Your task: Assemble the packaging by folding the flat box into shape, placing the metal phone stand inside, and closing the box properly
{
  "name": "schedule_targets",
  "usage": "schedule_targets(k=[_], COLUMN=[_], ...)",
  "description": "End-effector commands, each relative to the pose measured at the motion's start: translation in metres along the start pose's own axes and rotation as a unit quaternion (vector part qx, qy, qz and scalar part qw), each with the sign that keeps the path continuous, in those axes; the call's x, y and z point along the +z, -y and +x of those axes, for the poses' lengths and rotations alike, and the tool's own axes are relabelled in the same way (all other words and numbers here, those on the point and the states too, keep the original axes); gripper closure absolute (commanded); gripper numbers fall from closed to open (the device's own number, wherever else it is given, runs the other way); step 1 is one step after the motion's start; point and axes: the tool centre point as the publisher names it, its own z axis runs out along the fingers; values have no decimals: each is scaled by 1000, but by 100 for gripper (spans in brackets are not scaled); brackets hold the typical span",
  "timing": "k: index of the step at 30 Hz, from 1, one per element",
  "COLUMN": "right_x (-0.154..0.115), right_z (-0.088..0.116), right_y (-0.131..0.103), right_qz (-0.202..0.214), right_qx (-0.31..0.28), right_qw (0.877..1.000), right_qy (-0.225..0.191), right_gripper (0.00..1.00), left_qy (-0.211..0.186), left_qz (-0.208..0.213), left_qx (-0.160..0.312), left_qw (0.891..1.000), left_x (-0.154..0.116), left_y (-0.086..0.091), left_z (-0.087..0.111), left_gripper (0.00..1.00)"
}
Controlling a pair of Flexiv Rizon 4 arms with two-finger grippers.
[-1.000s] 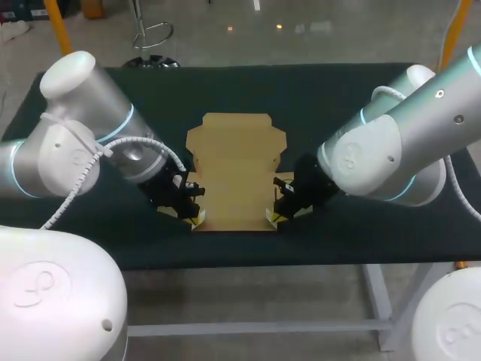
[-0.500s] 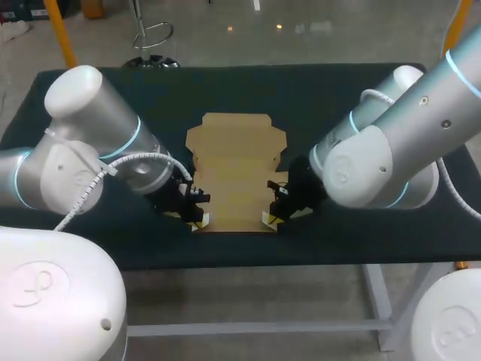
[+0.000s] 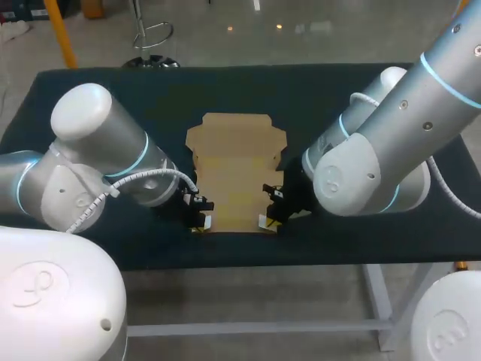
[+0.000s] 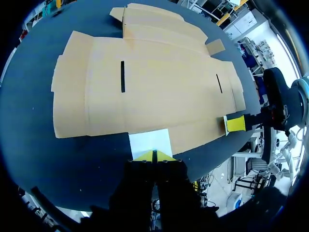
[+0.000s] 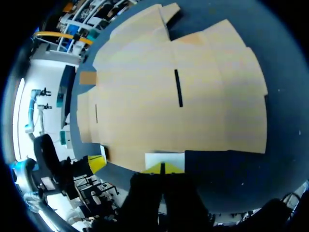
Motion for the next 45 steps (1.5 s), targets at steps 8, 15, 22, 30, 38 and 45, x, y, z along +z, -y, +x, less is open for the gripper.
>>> schedule_targets(k=[8,15,22,30,38,45], right_x=[21,6,-26,-49,-67,-82], right_z=[-7,-5,-3,-15,-24,-28], right_y=[-3,-2,-1,-9,-20,-28], right_qz=[10,-2,-18,-1,17,22], right_qx=[13,13,8,14,24,24], right_qw=[999,1000,999,998,995,993], right_qy=[29,15,-25,-68,-96,-112], right_gripper=[100,100,100,100,100,49], left_qy=[25,20,5,-12,-24,-32], left_qz=[-4,-7,2,-1,-7,-4], left_qx=[-10,-10,-3,3,5,6], left_qw=[1000,1000,1000,1000,1000,999], left_x=[15,5,-18,-39,-53,-66], left_y=[-1,0,7,19,27,32], left_z=[2,3,3,-1,-6,-11], left_gripper=[100,100,100,100,98,11])
